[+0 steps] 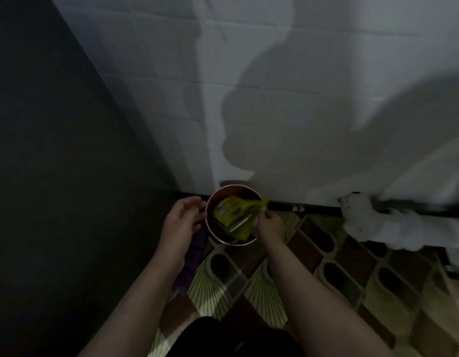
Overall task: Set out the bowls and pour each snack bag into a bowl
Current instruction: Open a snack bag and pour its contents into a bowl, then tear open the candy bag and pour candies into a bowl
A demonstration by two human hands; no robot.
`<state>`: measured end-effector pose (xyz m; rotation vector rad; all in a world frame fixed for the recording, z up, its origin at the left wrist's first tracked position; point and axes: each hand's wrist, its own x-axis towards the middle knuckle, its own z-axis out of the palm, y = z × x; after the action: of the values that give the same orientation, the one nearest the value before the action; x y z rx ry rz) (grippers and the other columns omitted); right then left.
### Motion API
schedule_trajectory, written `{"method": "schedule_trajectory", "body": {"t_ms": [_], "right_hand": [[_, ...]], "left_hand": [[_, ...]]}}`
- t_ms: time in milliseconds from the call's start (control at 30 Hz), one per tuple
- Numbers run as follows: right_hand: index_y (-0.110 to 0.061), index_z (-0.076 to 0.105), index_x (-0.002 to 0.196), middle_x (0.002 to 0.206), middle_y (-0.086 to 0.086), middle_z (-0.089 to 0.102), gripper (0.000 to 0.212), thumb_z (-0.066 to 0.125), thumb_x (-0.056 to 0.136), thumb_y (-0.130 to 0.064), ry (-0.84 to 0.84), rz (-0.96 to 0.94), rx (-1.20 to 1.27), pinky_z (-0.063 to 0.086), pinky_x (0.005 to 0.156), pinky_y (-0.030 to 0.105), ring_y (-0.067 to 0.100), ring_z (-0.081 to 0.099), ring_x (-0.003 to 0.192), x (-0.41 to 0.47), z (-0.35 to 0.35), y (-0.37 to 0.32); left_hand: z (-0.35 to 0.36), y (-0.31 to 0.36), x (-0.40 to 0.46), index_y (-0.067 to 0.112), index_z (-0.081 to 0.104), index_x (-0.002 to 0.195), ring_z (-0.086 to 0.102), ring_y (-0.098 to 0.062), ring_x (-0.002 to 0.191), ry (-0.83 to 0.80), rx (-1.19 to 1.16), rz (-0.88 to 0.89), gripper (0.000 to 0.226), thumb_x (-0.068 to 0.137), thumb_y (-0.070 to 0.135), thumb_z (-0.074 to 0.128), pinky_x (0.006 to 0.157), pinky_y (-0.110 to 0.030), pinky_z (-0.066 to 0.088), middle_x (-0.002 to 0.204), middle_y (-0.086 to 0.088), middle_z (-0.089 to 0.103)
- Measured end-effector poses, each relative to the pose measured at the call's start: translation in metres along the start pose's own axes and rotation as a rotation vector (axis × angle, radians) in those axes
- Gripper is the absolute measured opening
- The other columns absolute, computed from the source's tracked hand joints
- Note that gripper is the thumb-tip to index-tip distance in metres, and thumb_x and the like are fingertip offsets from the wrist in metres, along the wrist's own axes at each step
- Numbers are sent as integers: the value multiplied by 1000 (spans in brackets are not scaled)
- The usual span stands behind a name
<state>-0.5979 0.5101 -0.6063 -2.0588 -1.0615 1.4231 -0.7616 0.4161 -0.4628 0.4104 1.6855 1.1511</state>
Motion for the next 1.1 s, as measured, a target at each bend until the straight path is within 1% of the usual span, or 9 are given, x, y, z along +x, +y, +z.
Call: {"method": "schedule_trajectory", "body": {"t_ms": [100,167,267,367,533,633,767,933,1100], "right_hand": [[-8,62,92,82,12,65,26,47,103,-25,-33,-51,330,61,63,38,23,66,67,-56,-28,-43],[-11,59,84,74,11,62,28,44,104,-24,-24,-154,477,58,54,32,19,62,58,-104,-60,-86],[-11,54,79,67,7,60,33,42,105,-27,49,-393,563,56,54,35,18,59,54,-179,-124,-153],[-8,54,80,68,7,58,33,40,105,-24,158,-651,566,53,57,34,23,58,58,-257,-202,-206],[-8,58,84,68,4,58,25,46,103,-19,477,-856,564,51,54,35,20,56,56,-385,-345,-252],[-6,57,83,67,7,58,25,46,103,-17,736,-896,553,52,51,39,21,55,54,-456,-422,-251],[-5,52,82,63,8,52,27,42,105,-17,1056,-863,647,48,50,35,22,51,53,-532,-495,-218],[-10,49,80,62,5,51,28,40,106,-17,1311,-817,693,44,50,35,25,48,55,-602,-562,-151],[-10,48,80,59,2,49,28,40,106,-20,1530,-744,597,45,53,37,27,49,54,-654,-630,-76]], "left_hand": [[12,32,-25,25,62,110,63,-17,107,-17,-7,-2,24,102,14,42,93,-35,50,114,1,67],[30,64,-52,22,63,107,64,-20,105,-45,-10,44,23,102,13,42,88,-32,51,110,0,68],[66,123,-106,13,63,102,65,-22,97,-132,-44,165,21,101,9,42,79,-27,54,100,-1,69],[106,187,-173,10,61,98,61,-21,89,-314,-75,307,18,101,11,44,82,-35,51,94,-1,67],[174,280,-290,18,63,83,58,-13,73,-704,-170,364,23,99,10,48,73,-28,47,78,4,67],[216,310,-364,24,67,78,58,-11,73,-935,-127,396,31,99,11,48,70,-27,45,78,5,66],[260,318,-460,23,66,81,59,-12,75,-1191,-69,467,30,100,12,46,72,-27,47,82,4,66],[306,291,-563,16,64,84,57,-12,71,-1432,-53,436,25,99,9,45,74,-31,46,78,2,65],[350,234,-662,16,64,85,56,-13,71,-1593,-15,402,22,98,9,48,71,-29,46,80,2,65]]}}
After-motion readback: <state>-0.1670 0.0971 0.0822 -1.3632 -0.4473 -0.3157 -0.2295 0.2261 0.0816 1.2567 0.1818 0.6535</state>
